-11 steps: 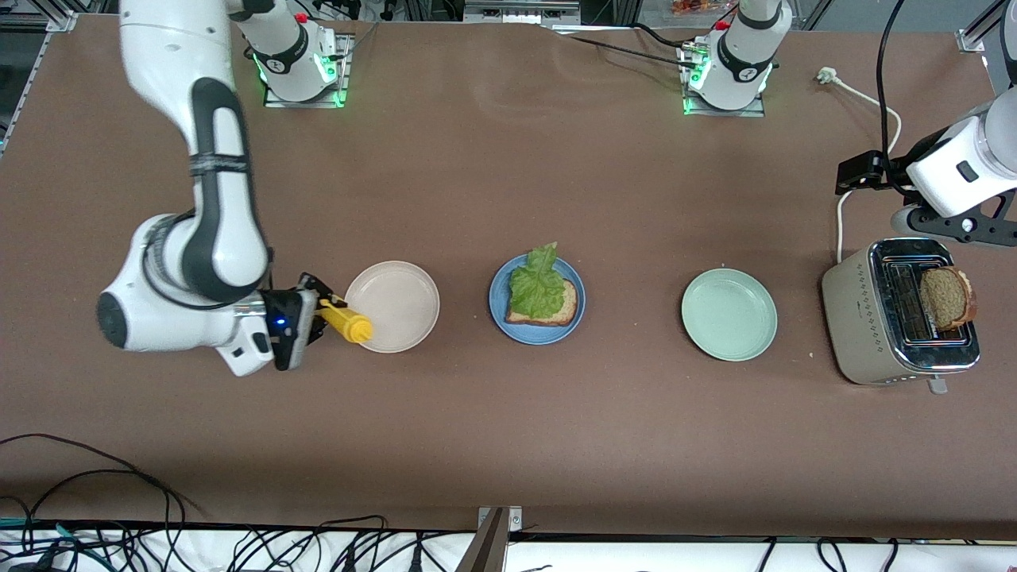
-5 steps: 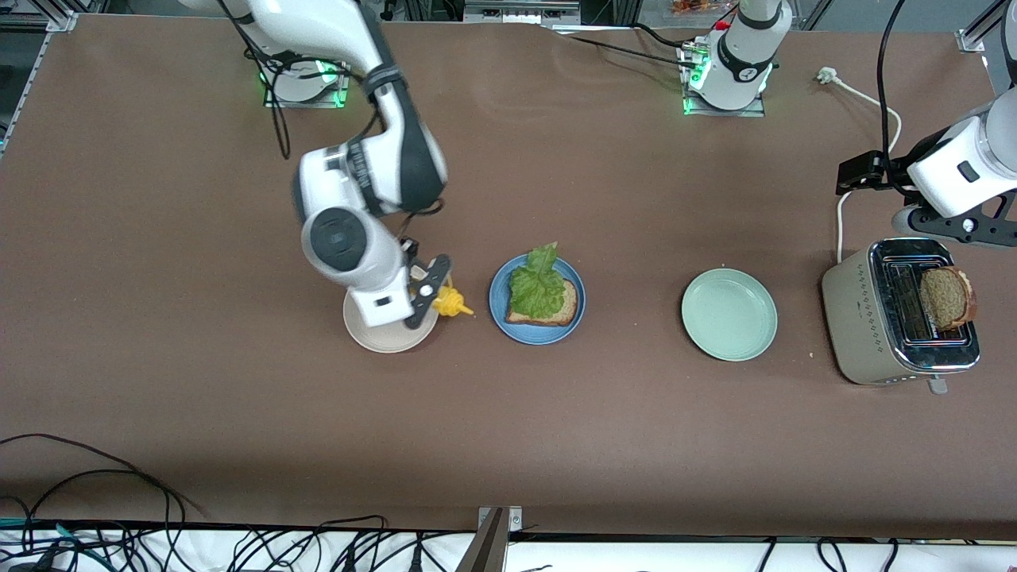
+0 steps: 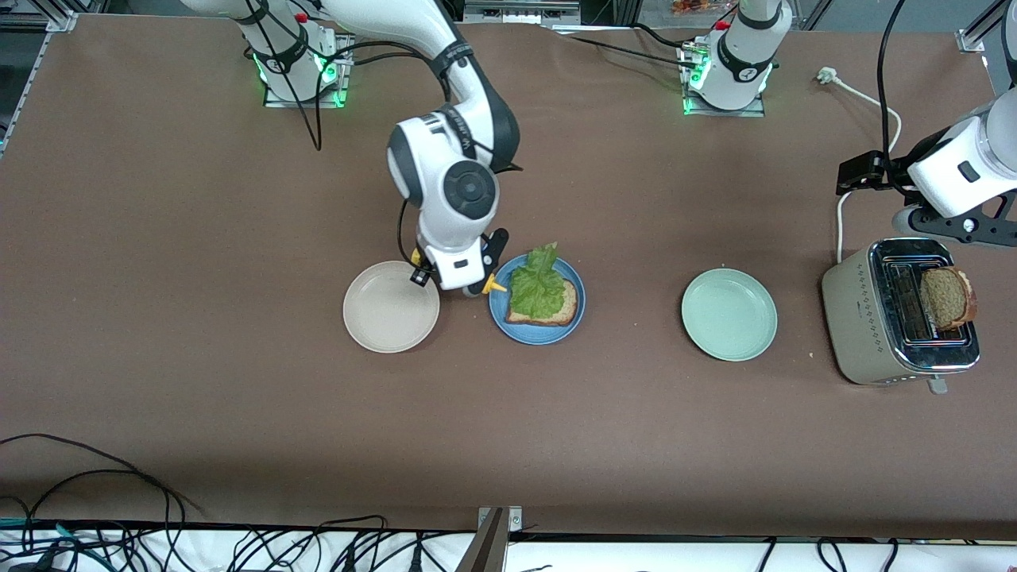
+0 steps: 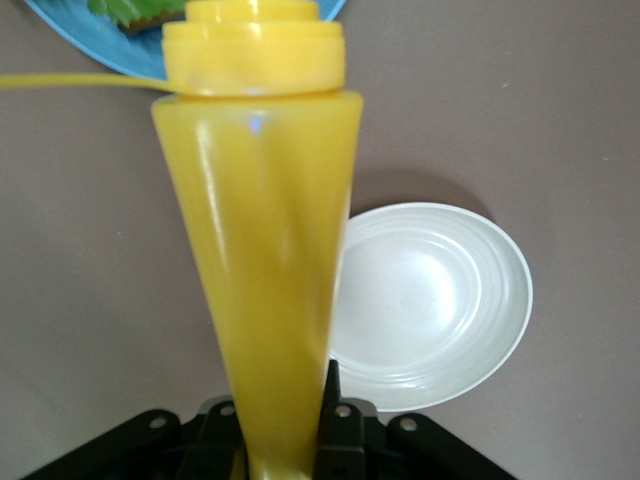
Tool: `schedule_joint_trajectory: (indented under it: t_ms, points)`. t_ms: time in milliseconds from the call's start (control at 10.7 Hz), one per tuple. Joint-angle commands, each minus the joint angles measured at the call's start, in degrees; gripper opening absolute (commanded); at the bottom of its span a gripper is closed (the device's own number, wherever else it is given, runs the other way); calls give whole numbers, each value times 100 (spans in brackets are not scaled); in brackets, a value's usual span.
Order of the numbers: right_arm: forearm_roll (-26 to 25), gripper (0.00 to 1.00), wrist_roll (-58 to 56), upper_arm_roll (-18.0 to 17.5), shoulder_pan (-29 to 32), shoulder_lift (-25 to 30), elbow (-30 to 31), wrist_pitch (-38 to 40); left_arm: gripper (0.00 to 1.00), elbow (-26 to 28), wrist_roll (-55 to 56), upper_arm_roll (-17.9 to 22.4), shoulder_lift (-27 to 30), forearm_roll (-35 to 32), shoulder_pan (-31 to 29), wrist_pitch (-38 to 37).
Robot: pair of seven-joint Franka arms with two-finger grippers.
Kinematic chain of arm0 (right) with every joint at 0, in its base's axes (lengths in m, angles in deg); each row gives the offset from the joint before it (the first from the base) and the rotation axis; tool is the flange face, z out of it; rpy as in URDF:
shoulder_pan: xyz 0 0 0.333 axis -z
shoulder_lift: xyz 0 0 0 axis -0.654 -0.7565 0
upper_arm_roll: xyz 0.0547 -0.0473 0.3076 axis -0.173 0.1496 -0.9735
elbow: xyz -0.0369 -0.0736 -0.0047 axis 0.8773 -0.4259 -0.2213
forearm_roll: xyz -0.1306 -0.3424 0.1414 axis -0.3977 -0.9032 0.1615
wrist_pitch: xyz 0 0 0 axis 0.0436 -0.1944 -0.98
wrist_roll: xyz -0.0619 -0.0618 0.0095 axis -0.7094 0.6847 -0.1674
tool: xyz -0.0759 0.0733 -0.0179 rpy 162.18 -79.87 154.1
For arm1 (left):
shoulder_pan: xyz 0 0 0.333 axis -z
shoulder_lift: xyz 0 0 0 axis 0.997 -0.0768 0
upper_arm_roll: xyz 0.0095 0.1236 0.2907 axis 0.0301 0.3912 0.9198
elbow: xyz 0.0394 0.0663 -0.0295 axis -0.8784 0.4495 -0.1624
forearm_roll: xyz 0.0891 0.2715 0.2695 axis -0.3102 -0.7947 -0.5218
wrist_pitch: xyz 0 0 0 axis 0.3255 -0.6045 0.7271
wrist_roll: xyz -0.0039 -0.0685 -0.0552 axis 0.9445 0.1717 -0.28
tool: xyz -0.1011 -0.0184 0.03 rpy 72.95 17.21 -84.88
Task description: Make sandwich in blue plate with both arms
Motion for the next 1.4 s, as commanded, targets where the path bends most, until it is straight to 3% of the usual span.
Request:
schedule_joint_trajectory:
  t_ms: [0, 652, 1024, 1117, 1304]
  points:
    - [-835, 0, 415, 141, -556, -475, -175, 104, 100, -131, 16, -21, -45, -76, -7, -67]
    - [-1787, 0, 602, -52, -769, -713, -149, 227, 100, -131, 16, -21, -45, -76, -7, -67]
    - [-1752, 0, 593, -53, -734, -696, -149, 227, 100, -131, 16, -21, -45, -85, -7, -67]
    - [-1656, 0, 593, -96, -481, -644, -184, 218, 100, -131, 16, -21, -45, -85, -7, -67]
    - [-991, 0, 558, -561, 204, -232, -491, 210, 100, -131, 16, -21, -107, -67, -7, -67]
